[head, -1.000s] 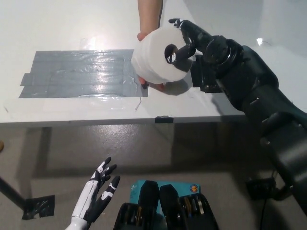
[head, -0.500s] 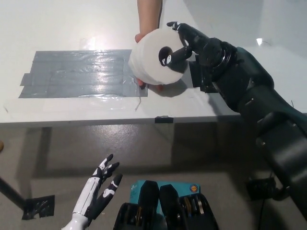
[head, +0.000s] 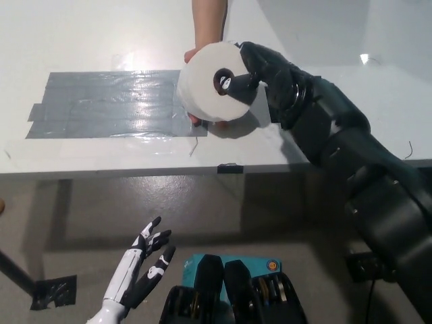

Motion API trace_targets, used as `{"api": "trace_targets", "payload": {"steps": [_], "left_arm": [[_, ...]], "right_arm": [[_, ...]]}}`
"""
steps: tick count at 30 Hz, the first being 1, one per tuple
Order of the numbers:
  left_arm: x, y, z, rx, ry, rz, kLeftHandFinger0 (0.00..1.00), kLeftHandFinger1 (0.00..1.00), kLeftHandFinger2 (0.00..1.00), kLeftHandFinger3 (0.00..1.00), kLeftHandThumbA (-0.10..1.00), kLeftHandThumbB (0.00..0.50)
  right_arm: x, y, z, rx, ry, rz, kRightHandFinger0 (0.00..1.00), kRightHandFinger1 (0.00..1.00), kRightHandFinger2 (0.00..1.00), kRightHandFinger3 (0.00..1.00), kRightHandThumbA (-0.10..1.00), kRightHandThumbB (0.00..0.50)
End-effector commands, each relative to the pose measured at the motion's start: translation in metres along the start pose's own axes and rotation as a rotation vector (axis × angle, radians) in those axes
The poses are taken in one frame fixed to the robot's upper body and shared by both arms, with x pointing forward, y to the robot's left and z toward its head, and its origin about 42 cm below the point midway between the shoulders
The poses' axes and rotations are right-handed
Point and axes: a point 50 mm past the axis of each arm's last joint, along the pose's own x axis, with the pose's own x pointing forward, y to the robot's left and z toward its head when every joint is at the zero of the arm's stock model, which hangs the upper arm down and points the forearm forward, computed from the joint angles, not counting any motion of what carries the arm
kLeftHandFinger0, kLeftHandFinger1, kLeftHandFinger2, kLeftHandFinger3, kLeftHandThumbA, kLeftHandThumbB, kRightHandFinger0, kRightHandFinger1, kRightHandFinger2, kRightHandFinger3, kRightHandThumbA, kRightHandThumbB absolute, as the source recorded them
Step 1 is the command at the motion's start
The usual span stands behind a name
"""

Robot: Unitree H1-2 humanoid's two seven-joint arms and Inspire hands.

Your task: A person hands over a roll of toilet paper to the robot , and the robot inserts its right thumb into the hole in the centre to grab the roll, and then places it on the balck area on the desk.

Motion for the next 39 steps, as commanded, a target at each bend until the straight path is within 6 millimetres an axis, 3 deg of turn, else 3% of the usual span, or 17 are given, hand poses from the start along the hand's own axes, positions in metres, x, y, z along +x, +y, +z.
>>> {"api": "trace_targets", "payload": {"steps": [1,2,5,7,8,9,12,14,16,18,19,20,22,29,31,37,39], "left_arm": [[0.007,0.005,0.014,0.028,-0.070,-0.003,0.94,0.86,0.87,1.00,0.82,0.099],[0.008,0.005,0.015,0.031,-0.074,-0.004,0.93,0.85,0.86,1.00,0.81,0.097],[0.008,0.005,0.015,0.035,-0.084,-0.005,0.93,0.85,0.86,1.00,0.82,0.105],[0.008,0.005,0.015,0.033,-0.083,-0.003,0.92,0.85,0.85,1.00,0.81,0.111],[0.009,0.005,0.015,0.032,-0.083,-0.005,0.93,0.85,0.85,1.00,0.81,0.101],[0.010,0.005,0.015,0.031,-0.087,-0.007,0.93,0.84,0.85,1.00,0.81,0.095],[0.013,0.005,0.016,0.028,-0.091,-0.008,0.93,0.84,0.85,1.00,0.80,0.095],[0.013,0.006,0.015,0.034,-0.093,-0.008,0.93,0.84,0.85,1.00,0.80,0.097],[0.014,0.005,0.015,0.036,-0.090,-0.010,0.93,0.84,0.85,1.00,0.81,0.102],[0.014,0.005,0.015,0.039,-0.091,-0.013,0.93,0.84,0.85,1.00,0.81,0.096],[0.015,0.004,0.015,0.038,-0.094,-0.015,0.91,0.82,0.84,1.00,0.80,0.098],[0.015,0.005,0.015,0.038,-0.094,-0.016,0.91,0.82,0.84,1.00,0.81,0.100],[0.015,0.005,0.015,0.032,-0.093,-0.018,0.92,0.83,0.84,1.00,0.80,0.100],[0.018,0.006,0.015,0.026,-0.094,-0.022,0.94,0.83,0.82,1.00,0.77,0.094],[0.018,0.005,0.015,0.029,-0.093,-0.022,0.93,0.82,0.82,1.00,0.78,0.096],[0.019,0.005,0.015,0.035,-0.091,-0.020,0.93,0.82,0.82,1.00,0.79,0.107],[0.018,0.006,0.016,0.038,-0.089,-0.020,0.93,0.82,0.82,1.00,0.80,0.107]], "right_arm": [[0.000,0.007,0.010,-0.109,-0.057,-0.072,0.04,0.38,0.74,0.64,-0.10,0.244],[0.000,0.010,0.006,-0.101,-0.049,-0.070,0.11,0.48,0.83,0.64,-0.10,0.232],[-0.001,0.014,-0.001,-0.082,-0.048,-0.070,0.20,0.58,0.89,0.69,-0.10,0.225],[-0.002,0.015,-0.005,-0.062,-0.038,-0.065,0.18,0.58,0.89,0.74,-0.10,0.217],[-0.002,0.015,-0.007,-0.052,-0.036,-0.065,0.09,0.58,0.97,0.80,-0.10,0.225],[-0.002,0.012,-0.008,-0.055,-0.031,-0.068,0.11,0.62,1.00,0.83,-0.10,0.228],[-0.002,0.005,-0.010,-0.059,-0.027,-0.080,0.15,0.66,1.00,0.83,-0.10,0.231],[-0.002,0.002,-0.013,-0.037,-0.026,-0.081,0.12,0.63,0.98,0.78,-0.10,0.233],[-0.002,0.000,-0.017,0.017,-0.006,-0.077,0.24,0.73,1.00,0.77,-0.10,0.228],[-0.002,-0.001,-0.021,0.094,0.014,-0.079,0.21,0.67,0.92,0.74,-0.10,0.222],[-0.003,-0.001,-0.023,0.182,0.023,-0.085,0.08,0.57,0.87,0.73,-0.10,0.212],[-0.003,-0.001,-0.025,0.241,0.029,-0.088,0.04,0.57,0.89,0.77,-0.10,0.211],[-0.003,-0.003,-0.030,0.465,0.052,-0.113,0.00,0.57,0.95,0.85,-0.10,0.219],[-0.007,-0.003,-0.050,1.213,0.041,-0.172,0.00,0.50,0.86,0.92,-0.10,0.158],[-0.008,0.000,-0.055,1.299,0.040,-0.167,0.00,0.51,0.93,0.93,-0.10,0.152],[-0.010,0.001,-0.068,1.545,0.042,-0.164,0.00,0.52,0.95,0.88,-0.10,0.148],[-0.010,-0.001,-0.069,1.602,0.037,-0.162,0.00,0.50,0.94,0.95,-0.10,0.151]]}}
